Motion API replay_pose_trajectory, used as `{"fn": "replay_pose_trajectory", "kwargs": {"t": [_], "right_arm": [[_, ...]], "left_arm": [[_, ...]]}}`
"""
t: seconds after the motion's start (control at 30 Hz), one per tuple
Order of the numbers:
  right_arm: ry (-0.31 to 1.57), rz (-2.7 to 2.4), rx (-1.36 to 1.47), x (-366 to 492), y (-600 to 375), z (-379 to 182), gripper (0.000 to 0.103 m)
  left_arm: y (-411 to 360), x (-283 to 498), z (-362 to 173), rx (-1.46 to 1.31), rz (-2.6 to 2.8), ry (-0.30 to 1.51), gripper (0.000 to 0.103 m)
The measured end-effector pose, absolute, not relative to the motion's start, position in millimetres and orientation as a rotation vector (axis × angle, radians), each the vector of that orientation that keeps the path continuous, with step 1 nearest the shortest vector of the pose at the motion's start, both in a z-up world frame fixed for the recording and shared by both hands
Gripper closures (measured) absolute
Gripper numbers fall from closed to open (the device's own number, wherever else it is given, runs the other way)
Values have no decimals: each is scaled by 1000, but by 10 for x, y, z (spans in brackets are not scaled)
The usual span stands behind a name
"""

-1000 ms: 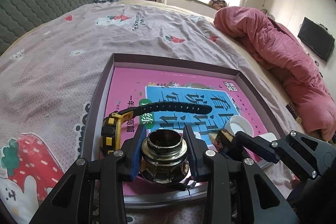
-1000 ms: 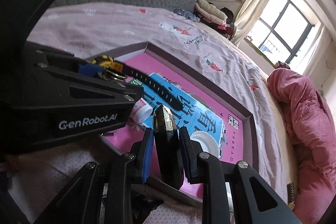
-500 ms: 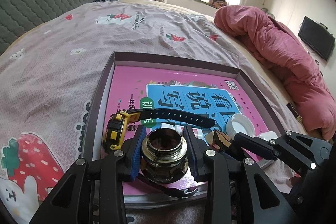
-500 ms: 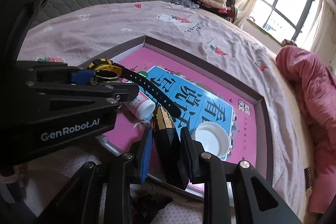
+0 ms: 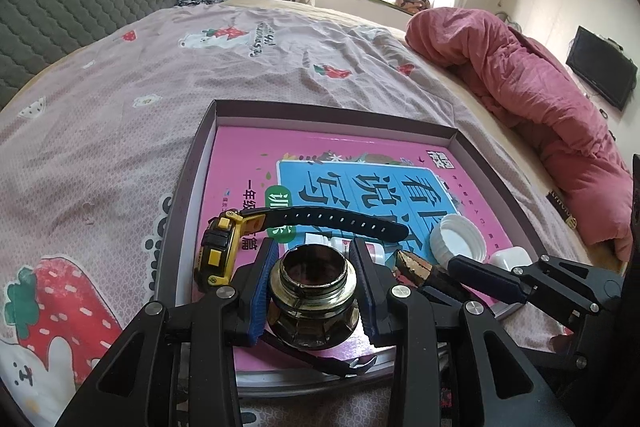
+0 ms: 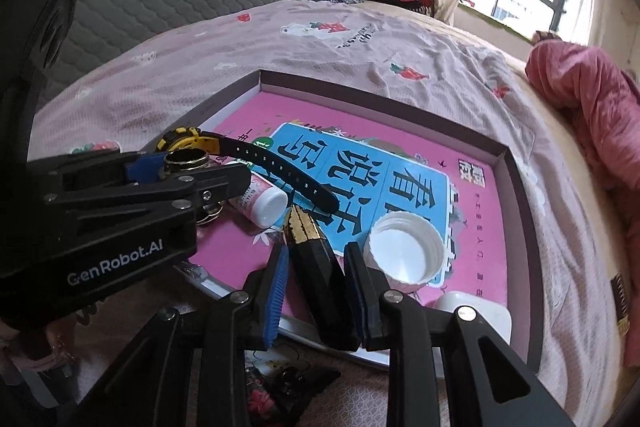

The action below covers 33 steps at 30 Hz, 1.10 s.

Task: Organize rigid objects
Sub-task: 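Lower the brass jar onto the book with the left tool while the right tool lowers the tube, then open the left tool to release the jar while the right tool releases the tube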

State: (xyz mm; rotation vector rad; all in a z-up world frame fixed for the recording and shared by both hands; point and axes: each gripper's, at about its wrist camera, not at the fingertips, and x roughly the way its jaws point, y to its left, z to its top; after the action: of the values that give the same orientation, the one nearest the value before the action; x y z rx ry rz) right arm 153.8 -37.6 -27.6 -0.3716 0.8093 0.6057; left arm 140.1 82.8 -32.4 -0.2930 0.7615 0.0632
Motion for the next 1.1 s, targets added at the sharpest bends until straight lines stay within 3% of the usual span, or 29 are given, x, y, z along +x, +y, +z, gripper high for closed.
{"fn": "replay_pose_trajectory", "kwargs": {"t": [1.1], "right_arm": [[825,518,-318,1489,-679,-176,69]], "left_arm": [[705,1420,-385,-216,57,811,65]]}}
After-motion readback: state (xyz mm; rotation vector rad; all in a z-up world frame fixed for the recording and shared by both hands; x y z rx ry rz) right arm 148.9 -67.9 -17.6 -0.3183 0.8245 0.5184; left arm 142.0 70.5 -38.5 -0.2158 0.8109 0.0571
